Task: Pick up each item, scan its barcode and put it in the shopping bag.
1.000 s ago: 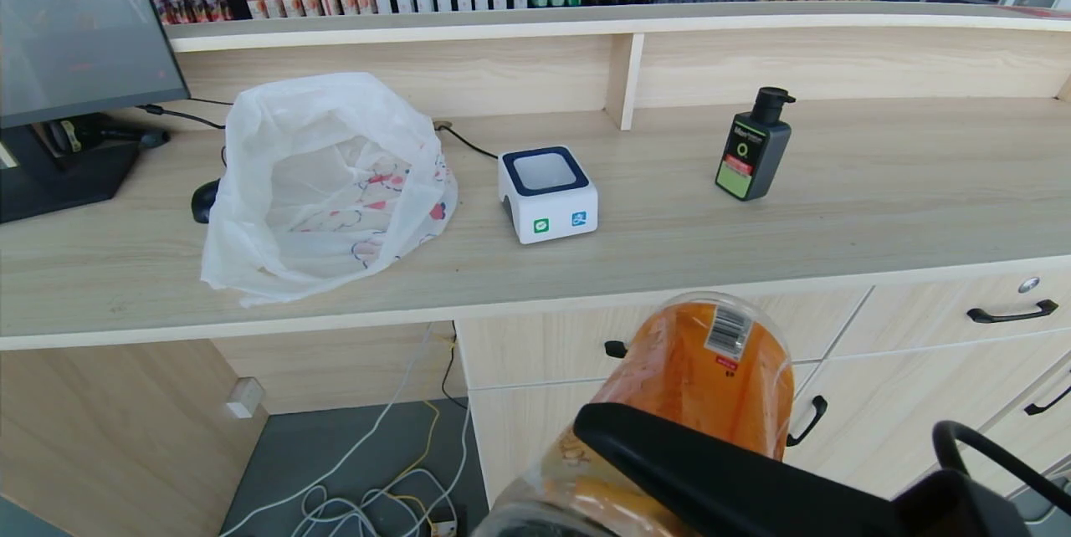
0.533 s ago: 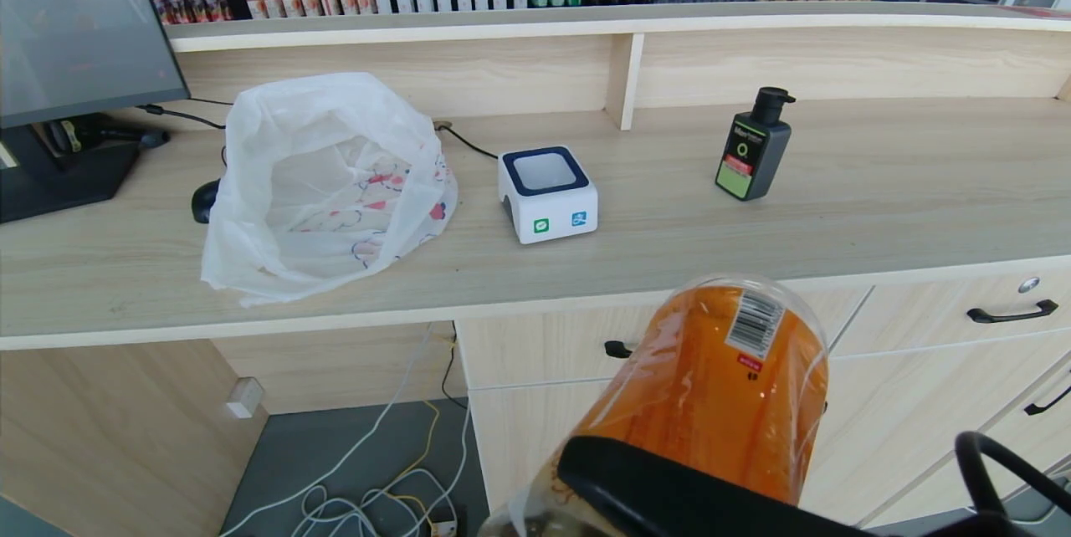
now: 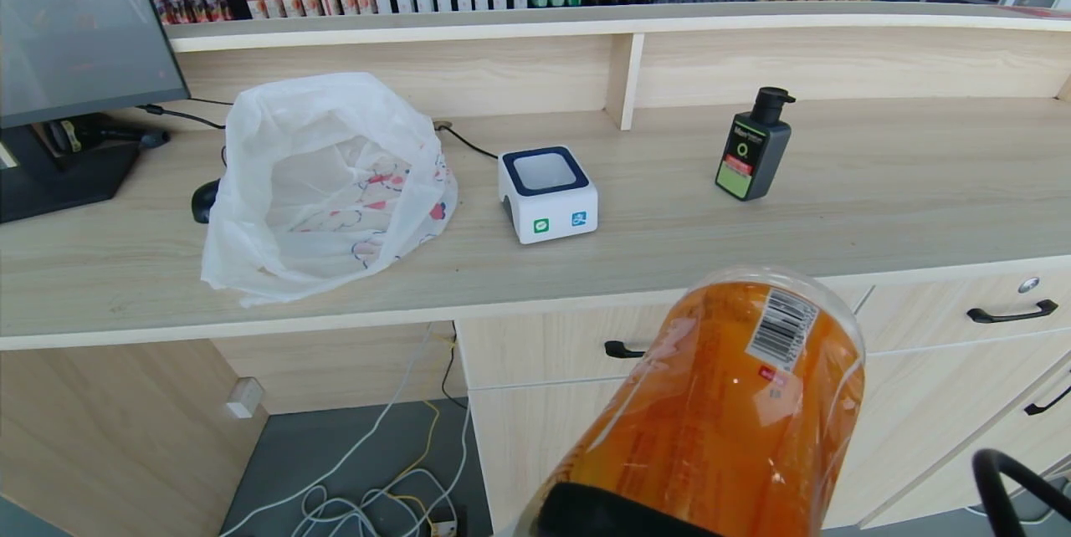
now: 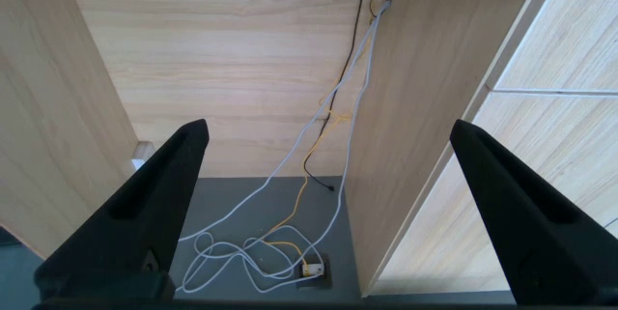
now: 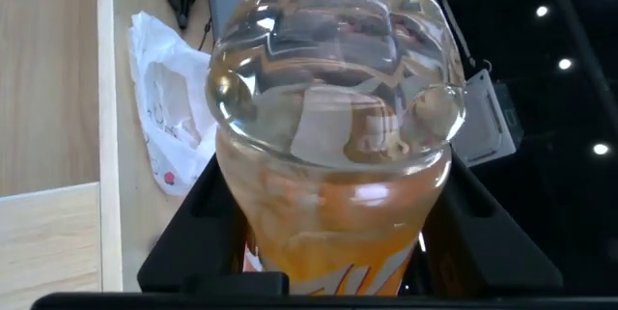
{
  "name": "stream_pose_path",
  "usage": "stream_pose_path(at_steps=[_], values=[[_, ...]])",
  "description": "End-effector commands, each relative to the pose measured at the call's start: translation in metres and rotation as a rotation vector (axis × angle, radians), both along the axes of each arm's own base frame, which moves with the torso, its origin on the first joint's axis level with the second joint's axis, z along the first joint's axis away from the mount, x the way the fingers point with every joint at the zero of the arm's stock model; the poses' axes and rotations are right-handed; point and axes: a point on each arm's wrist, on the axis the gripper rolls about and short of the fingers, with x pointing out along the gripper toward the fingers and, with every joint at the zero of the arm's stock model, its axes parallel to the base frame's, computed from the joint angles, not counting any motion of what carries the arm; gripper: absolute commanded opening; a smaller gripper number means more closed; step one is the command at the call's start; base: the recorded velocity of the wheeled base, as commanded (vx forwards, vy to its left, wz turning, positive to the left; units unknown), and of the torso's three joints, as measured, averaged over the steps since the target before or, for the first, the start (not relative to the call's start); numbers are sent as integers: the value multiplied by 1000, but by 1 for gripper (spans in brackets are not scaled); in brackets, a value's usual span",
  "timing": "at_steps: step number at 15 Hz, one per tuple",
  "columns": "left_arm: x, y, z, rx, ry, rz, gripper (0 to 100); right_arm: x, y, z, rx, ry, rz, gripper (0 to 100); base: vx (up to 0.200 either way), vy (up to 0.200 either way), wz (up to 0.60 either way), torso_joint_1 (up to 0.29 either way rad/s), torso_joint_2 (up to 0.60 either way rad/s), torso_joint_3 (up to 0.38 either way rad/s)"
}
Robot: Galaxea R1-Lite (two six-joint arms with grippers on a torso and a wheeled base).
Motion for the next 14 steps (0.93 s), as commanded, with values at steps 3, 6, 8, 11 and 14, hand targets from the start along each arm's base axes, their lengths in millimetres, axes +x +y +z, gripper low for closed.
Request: stream_pose_path(at_steps=[3,6,8,11,14], values=[[0,0,0,0,-1,0,100,0,0,-1,-16,-29,-9,0,0,0,0,0,0,0],[0,0,0,0,-1,0,100,0,0,-1,-23,-44,-13,0,0,0,0,0,0,0],[0,0,0,0,-1,0,100,0,0,-1,-24,-47,-14,0,0,0,0,0,0,0],[0,0,0,0,-1,0,100,0,0,-1,-24,-47,-14,0,0,0,0,0,0,0],[0,0,0,1,-1,0,100,0,0,-1,-24,-47,-14,0,0,0,0,0,0,0]])
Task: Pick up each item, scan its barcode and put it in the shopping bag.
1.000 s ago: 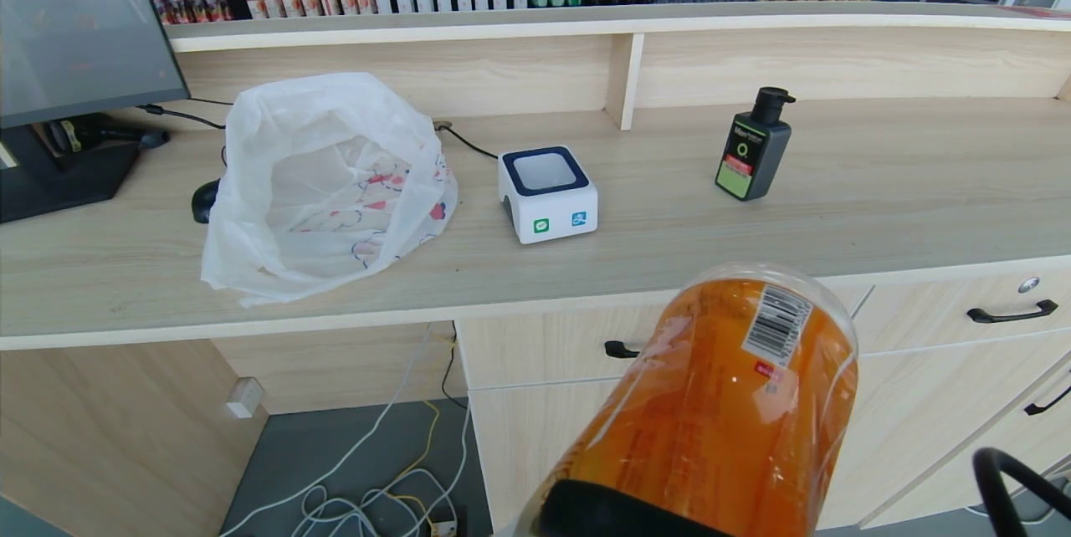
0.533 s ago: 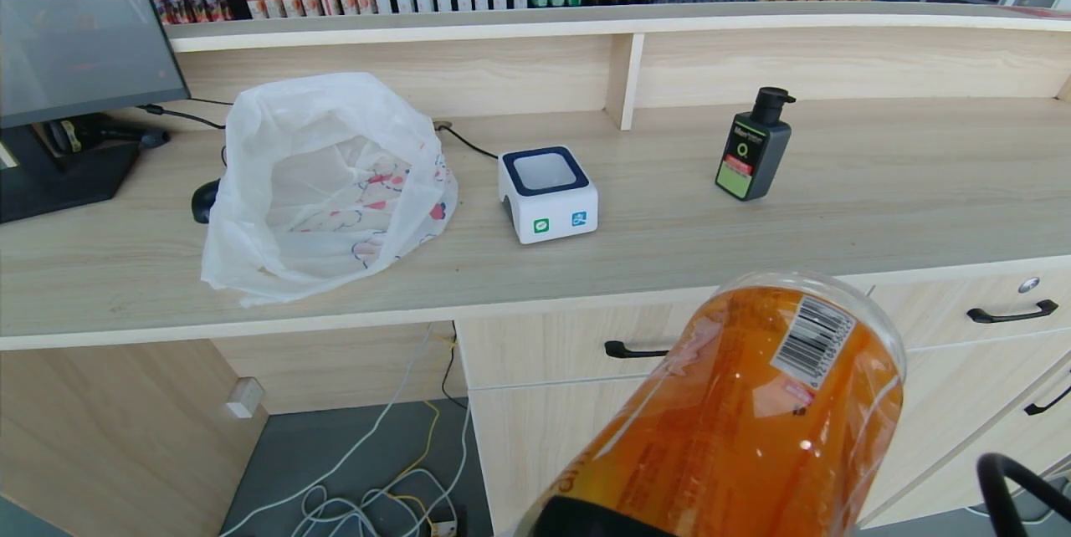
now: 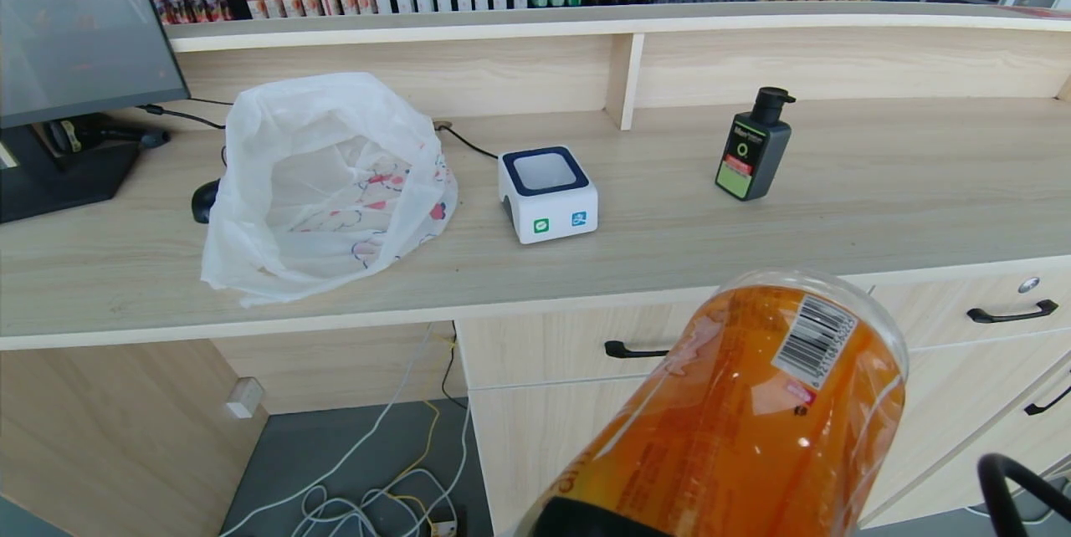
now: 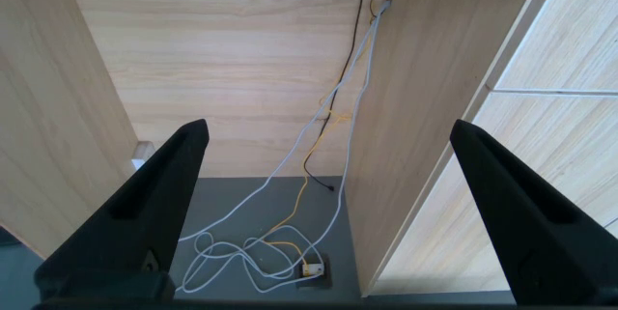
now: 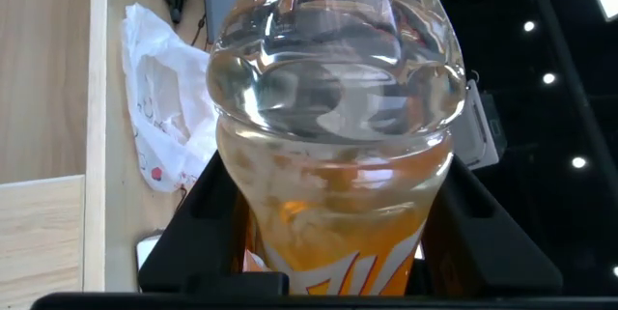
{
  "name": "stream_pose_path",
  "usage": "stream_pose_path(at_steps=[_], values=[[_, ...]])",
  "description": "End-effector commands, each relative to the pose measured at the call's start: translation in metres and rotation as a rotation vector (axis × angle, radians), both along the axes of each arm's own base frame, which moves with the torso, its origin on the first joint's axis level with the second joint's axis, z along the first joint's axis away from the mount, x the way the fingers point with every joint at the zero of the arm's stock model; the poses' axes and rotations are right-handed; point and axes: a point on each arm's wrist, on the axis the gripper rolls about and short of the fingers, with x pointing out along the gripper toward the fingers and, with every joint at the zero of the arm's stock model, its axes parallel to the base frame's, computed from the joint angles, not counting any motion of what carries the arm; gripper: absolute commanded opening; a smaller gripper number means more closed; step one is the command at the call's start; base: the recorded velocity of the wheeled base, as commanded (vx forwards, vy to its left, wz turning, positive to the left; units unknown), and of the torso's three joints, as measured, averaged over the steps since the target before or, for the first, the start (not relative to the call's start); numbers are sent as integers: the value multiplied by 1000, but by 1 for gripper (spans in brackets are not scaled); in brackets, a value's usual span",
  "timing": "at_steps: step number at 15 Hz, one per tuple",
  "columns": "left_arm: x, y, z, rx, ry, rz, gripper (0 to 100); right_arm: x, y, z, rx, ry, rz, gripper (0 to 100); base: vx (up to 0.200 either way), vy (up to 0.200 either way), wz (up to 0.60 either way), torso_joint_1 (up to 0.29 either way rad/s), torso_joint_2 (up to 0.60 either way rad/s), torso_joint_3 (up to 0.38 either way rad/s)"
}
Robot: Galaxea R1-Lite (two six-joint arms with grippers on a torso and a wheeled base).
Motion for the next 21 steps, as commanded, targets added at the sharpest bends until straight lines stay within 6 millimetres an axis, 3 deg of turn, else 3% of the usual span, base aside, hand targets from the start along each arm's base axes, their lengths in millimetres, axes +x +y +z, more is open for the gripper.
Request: stream_pose_path(at_steps=[1,14,21], values=[[0,0,0,0,-1,0,100,0,0,0,-1,0,0,0,0,0,0,0,0,0],[0,0,0,0,-1,0,100,0,-2,0,42,89,34,0,0,0,0,0,0,0],[0,0,0,0,-1,0,100,2,-15,6,146,103,26,0,0,0,0,0,0,0]])
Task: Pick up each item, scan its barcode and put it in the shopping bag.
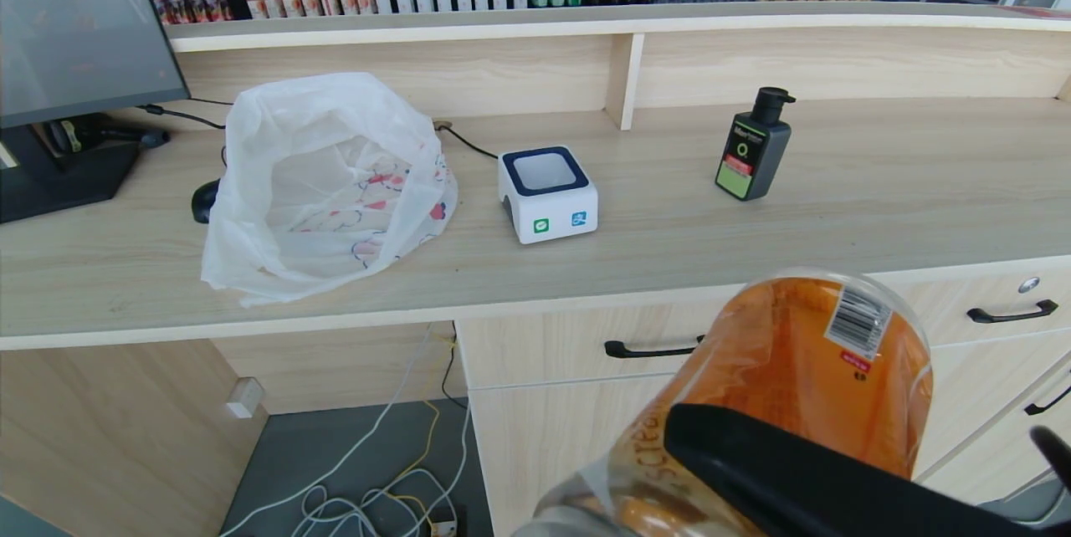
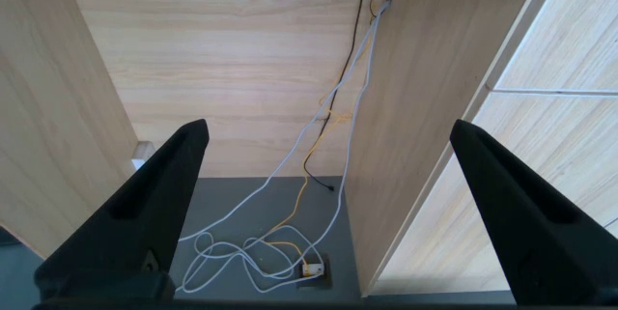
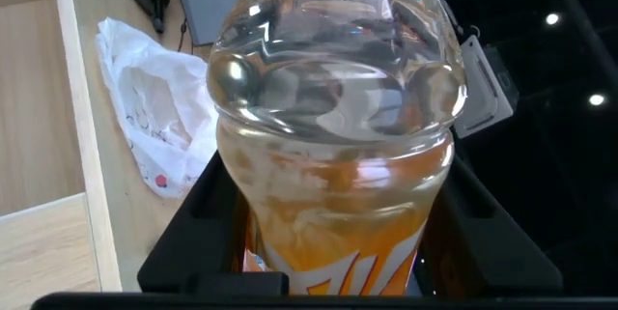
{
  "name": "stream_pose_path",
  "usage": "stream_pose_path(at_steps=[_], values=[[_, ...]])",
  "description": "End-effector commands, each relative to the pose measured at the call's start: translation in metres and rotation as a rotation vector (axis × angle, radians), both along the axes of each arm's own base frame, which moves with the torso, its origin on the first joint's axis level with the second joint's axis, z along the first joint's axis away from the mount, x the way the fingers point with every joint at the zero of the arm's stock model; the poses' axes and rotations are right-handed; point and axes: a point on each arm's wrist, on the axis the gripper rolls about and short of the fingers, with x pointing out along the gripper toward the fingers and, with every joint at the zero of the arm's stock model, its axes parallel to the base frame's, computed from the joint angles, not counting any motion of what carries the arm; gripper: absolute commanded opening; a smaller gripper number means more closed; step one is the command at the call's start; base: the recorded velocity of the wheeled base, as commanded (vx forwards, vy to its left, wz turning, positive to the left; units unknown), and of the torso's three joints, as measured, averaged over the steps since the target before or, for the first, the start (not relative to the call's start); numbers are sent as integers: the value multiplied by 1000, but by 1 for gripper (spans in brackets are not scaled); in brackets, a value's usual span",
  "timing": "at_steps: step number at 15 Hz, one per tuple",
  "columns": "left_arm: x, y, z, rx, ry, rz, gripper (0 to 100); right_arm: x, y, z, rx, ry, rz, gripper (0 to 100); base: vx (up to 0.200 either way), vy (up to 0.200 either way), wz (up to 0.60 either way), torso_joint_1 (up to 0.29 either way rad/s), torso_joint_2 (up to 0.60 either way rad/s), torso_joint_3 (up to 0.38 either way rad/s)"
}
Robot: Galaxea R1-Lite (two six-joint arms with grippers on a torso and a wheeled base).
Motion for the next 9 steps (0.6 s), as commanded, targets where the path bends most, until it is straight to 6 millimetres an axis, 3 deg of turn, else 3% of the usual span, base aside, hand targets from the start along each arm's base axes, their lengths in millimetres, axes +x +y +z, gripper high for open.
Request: stream_pose_path(at_steps=[1,9], values=[[0,0,0,0,-1,0,100,2,-3,-1,3,2,-10,0,0,0,0,0,0,0],[0,0,0,0,-1,0,100,26,-3,-13,83,243,-4,0,0,0,0,0,0,0]])
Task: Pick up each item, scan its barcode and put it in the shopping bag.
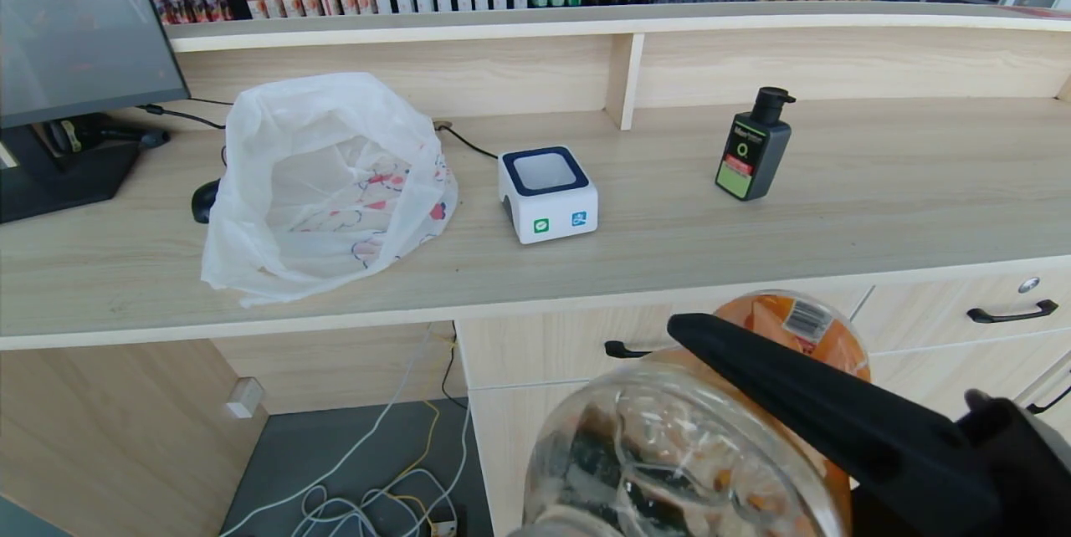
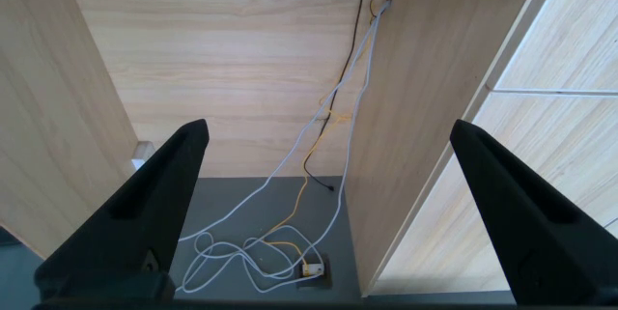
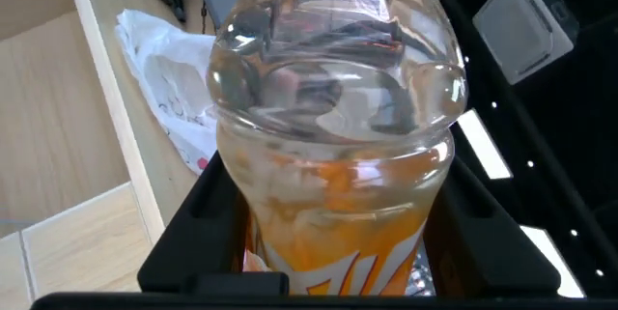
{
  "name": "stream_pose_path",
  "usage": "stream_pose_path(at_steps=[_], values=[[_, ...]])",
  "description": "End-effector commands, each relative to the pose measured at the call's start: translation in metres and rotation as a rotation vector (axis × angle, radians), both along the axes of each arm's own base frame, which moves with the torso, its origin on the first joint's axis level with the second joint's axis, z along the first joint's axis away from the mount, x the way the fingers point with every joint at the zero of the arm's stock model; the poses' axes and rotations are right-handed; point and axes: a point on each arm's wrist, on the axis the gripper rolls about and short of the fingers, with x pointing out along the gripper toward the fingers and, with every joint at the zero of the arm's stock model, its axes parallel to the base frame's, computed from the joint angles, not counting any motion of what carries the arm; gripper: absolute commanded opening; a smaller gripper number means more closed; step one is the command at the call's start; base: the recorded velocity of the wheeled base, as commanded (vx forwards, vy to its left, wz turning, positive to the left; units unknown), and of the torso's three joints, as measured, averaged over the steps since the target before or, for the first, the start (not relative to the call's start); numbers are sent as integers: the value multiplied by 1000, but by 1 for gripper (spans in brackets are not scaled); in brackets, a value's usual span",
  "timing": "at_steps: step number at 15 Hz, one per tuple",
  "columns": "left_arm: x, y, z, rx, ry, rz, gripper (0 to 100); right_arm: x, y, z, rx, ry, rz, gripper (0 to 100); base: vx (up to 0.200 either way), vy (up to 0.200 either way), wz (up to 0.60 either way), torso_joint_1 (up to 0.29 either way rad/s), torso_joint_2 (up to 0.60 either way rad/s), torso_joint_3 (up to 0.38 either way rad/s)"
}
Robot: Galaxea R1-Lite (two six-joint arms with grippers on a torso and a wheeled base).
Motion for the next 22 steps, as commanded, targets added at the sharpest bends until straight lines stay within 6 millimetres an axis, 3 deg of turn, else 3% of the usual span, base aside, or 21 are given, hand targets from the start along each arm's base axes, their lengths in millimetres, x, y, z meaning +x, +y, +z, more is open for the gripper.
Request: stream_pose_path(at_steps=[1,9,12,15,17,21,22], values=[[0,0,0,1,-1,0,100,9,0,-8,23,96,3,0,0,0,0,0,0,0],[0,0,0,0,-1,0,100,32,-8,-6,259,399,62,0,0,0,0,0,0,0],[0,0,0,0,-1,0,100,37,-17,-1,293,394,39,0,0,0,0,0,0,0],[0,0,0,0,-1,0,100,58,-22,20,418,374,-4,0,0,0,0,0,0,0],[0,0,0,0,-1,0,100,61,-20,25,446,375,7,0,0,0,0,0,0,0],[0,0,0,0,-1,0,100,72,-14,29,579,544,83,0,0,0,0,0,0,0],[0,0,0,0,-1,0,100,74,-12,40,613,541,102,0,0,0,0,0,0,0]])
